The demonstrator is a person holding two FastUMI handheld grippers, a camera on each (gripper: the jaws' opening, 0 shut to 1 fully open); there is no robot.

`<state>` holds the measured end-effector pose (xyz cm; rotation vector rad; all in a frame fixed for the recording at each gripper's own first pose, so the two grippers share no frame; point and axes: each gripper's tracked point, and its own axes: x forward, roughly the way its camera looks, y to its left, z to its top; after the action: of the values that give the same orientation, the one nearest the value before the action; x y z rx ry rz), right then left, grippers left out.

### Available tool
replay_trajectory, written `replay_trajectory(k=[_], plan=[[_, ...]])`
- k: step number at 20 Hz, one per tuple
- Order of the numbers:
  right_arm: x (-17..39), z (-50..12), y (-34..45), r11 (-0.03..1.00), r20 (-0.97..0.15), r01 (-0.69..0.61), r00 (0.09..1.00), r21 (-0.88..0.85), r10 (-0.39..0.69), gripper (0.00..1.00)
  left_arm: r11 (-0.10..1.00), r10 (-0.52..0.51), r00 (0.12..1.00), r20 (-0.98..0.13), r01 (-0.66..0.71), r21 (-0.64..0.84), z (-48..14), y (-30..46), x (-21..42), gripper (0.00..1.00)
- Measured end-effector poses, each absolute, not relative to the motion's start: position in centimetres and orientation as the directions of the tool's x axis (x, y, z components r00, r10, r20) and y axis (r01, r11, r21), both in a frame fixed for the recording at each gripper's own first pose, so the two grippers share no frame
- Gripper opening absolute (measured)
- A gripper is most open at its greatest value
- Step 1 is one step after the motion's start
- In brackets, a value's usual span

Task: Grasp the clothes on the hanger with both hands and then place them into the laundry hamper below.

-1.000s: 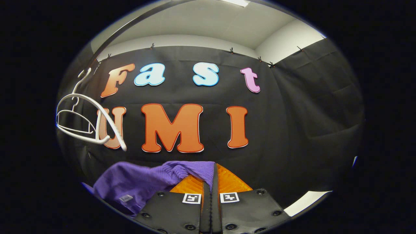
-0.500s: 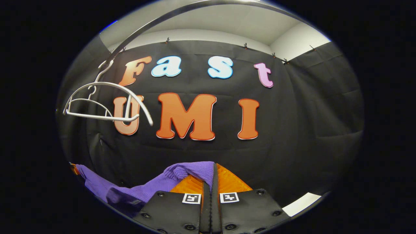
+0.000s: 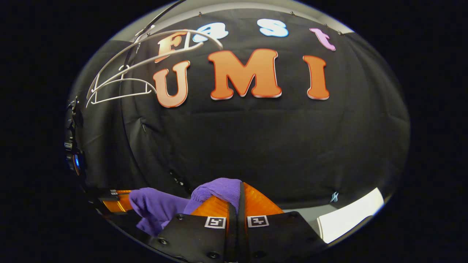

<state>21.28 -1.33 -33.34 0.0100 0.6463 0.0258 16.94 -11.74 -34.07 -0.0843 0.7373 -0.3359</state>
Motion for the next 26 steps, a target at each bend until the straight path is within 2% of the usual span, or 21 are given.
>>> replay_trajectory(k=[3,9,13,18,19,21,24,25,26], plan=[[17.9,-38.4,-0.6,0.999,-0.723,0.016,0.690,0.038,0.016,0.08,0.938,-0.346,0.610,-0.713,0.230,-0.258,-37.2,-12.9,14.1,0.06],[14.6,-42.8,-0.9,0.999,-0.840,0.042,0.543,0.021,-0.005,0.08,0.970,-0.226,0.526,-0.820,0.196,-0.142,-40.3,-11.3,11.6,0.06],[12.9,-45.4,-1.4,0.998,-0.899,0.061,0.438,0.009,-0.019,0.08,0.967,-0.254,0.450,-0.856,0.124,-0.222,-42.3,-11.8,10.3,0.06],[12.6,-45.9,-2.0,0.994,-0.911,0.106,0.412,0.023,-0.023,0.11,0.971,-0.238,0.456,-0.857,0.079,-0.227,-42.9,-10.7,10.2,0.06],[12.5,-45.8,-2.1,0.993,-0.912,0.117,0.409,0.028,-0.022,0.05,0.970,-0.241,0.453,-0.858,0.083,-0.229,-43.0,-10.8,10.0,0.06],[12.5,-46.1,-1.6,0.990,-0.912,0.126,0.409,0.057,0.001,0.42,0.975,-0.222,0.432,-0.874,0.083,-0.206,-43.5,-10.4,9.8,0.11],[12.9,-46.0,-1.6,0.991,-0.907,0.119,0.420,0.053,-0.002,1.00,0.986,-0.168,0.414,-0.895,0.062,-0.156,-44.1,-9.3,9.6,0.78],[13.1,-45.8,-1.7,0.992,-0.904,0.118,0.427,0.046,-0.009,1.00,0.986,-0.164,0.417,-0.894,0.048,-0.158,-44.1,-8.9,9.7,1.00],[13.2,-45.7,-1.6,0.992,-0.902,0.118,0.431,0.046,-0.010,0.99,0.986,-0.164,0.423,-0.891,0.036,-0.164,-43.8,-8.7,9.9,0.98]])
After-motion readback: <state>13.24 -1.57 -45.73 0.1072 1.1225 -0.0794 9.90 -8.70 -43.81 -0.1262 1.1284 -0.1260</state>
